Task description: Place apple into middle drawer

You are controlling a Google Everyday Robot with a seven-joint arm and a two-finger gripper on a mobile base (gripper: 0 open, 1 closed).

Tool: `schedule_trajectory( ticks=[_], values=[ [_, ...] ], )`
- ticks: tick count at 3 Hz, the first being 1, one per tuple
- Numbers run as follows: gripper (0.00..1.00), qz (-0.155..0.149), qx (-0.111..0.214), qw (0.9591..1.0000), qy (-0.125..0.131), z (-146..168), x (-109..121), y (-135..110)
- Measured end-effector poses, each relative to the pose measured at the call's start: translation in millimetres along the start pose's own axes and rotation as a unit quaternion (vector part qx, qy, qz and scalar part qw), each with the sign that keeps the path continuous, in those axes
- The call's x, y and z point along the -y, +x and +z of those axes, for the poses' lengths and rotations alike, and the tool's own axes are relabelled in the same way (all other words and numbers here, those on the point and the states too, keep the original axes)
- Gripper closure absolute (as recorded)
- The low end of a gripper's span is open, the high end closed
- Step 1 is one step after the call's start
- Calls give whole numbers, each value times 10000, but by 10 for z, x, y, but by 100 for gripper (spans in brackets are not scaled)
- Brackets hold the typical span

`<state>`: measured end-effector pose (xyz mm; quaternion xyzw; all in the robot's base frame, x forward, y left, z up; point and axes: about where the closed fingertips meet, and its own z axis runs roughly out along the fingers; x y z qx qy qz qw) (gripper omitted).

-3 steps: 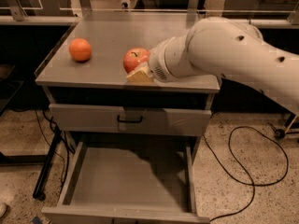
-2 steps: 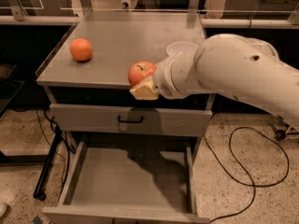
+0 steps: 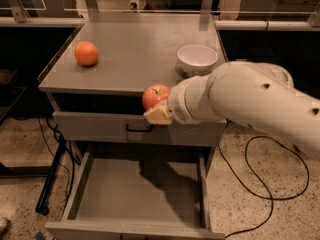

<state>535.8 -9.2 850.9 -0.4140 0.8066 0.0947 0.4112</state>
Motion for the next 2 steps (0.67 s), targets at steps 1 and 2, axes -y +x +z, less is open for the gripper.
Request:
schedule_trajectory(
  ticks=[1,2],
  values=[
    [100,494,-355,9978,-250,214,-295,545],
    [100,495,-355,9978,-250,214,-296,546]
  ],
)
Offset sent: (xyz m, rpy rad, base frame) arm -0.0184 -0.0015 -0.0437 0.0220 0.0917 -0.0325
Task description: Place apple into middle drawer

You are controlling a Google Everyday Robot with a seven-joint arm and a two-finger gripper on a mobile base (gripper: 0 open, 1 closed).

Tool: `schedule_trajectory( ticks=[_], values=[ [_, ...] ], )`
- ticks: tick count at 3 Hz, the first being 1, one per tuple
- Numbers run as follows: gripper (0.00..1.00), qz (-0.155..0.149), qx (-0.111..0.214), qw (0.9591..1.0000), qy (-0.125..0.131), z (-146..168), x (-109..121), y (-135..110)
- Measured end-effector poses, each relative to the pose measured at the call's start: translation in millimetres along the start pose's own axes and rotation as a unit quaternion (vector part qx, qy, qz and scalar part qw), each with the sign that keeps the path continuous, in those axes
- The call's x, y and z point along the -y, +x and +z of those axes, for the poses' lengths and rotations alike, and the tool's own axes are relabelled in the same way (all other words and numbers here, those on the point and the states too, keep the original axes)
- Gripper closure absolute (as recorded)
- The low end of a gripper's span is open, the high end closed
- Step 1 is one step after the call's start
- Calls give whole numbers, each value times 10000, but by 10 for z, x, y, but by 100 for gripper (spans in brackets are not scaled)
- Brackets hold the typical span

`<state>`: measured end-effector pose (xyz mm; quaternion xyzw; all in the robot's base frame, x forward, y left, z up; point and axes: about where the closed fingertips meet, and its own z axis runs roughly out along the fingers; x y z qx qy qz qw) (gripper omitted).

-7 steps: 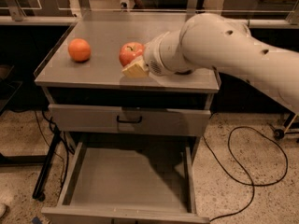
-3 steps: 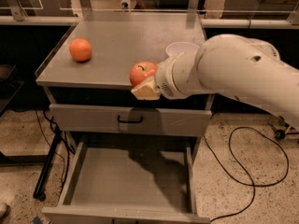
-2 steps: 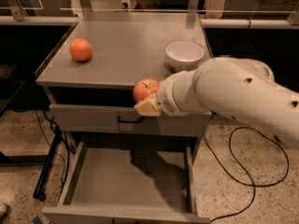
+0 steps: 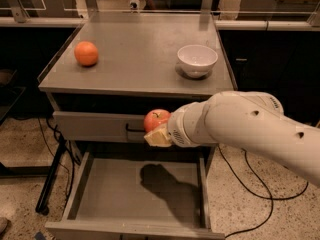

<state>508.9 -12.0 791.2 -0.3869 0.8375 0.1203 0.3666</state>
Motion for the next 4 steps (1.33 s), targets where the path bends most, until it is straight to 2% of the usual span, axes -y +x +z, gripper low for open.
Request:
schedule_trajectory(
  ticks=[1,2,3,4],
  values=[
    [100,226,-84,9996,-152,246,-193,310],
    [100,561,-254,9975,-336,623,-413,751],
    [100,937,-324,9936,-551,900,-632,1039],
    [100,973,-321,9932,-561,928,-645,1069]
  ],
)
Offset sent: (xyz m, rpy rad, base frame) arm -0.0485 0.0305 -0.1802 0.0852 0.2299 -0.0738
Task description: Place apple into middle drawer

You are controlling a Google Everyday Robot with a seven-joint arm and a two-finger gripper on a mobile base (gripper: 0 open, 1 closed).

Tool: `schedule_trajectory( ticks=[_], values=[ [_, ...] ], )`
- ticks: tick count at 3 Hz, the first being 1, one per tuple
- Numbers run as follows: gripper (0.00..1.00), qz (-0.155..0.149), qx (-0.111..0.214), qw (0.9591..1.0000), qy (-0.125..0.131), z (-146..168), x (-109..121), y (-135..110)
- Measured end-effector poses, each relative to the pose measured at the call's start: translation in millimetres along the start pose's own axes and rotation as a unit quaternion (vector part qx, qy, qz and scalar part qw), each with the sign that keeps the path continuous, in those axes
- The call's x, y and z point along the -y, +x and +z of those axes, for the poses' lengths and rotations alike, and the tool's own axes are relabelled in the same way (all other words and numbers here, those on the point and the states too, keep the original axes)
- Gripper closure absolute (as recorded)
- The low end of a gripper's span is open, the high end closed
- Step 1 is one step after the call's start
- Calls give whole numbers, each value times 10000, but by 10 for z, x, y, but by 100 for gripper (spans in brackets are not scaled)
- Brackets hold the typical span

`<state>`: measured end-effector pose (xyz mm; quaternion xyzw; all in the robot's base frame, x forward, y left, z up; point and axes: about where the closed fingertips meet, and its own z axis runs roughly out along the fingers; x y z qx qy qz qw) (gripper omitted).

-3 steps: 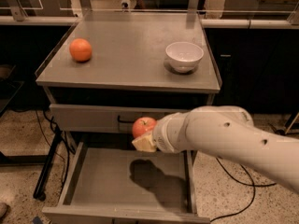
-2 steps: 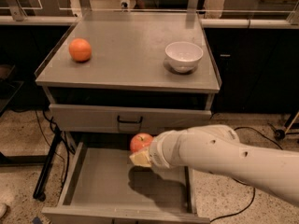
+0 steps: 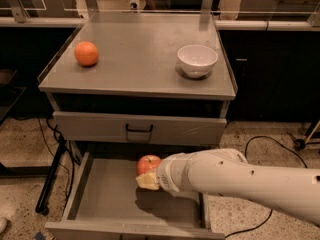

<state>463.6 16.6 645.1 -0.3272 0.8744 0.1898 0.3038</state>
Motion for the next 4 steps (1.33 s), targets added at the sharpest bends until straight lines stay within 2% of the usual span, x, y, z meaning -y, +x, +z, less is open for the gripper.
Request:
schedule_trajectory(
  ticks=[1,2,3,4],
  values=[
    [100,179,-11,9998,-107,149,-25,129],
    [100,528,43,9984,-192,503,39,507],
    [100,761,91,9969,-188,717,117,719],
    [100,785,110,9967,-190,740,122,725]
  ],
)
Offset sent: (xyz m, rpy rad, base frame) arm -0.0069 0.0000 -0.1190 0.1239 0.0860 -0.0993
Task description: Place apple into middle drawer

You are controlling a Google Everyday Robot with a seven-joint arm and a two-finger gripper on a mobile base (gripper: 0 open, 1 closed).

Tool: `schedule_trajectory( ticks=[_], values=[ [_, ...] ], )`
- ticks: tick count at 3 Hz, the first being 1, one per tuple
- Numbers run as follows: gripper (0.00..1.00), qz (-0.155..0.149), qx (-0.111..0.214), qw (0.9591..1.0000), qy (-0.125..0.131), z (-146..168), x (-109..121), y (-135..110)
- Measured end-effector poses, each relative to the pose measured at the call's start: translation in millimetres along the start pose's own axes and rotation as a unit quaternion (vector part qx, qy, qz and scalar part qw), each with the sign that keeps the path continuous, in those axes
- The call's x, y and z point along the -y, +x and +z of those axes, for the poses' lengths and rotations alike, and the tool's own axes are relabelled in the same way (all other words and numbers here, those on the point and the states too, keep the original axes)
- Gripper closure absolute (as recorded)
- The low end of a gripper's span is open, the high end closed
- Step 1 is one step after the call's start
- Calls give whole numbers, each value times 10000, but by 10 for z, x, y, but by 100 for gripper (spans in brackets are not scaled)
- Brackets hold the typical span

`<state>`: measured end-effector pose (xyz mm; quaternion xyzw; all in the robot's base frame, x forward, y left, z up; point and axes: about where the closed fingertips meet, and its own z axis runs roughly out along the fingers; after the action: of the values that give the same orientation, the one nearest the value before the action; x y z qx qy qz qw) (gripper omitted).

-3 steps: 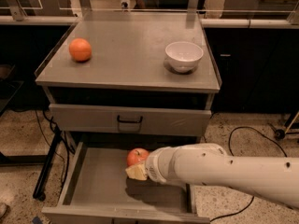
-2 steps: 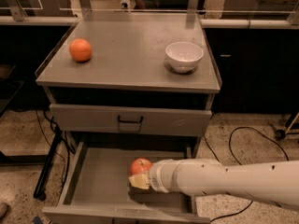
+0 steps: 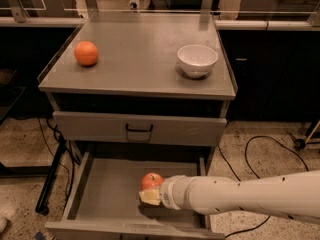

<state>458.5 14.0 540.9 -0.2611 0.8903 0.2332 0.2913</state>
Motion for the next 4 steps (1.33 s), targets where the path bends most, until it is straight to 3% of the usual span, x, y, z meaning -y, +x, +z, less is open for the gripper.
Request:
schedule_trajectory(
  ticks=[4],
  values=[
    [100,260,174,9995,-41,765,131,143]
  ],
)
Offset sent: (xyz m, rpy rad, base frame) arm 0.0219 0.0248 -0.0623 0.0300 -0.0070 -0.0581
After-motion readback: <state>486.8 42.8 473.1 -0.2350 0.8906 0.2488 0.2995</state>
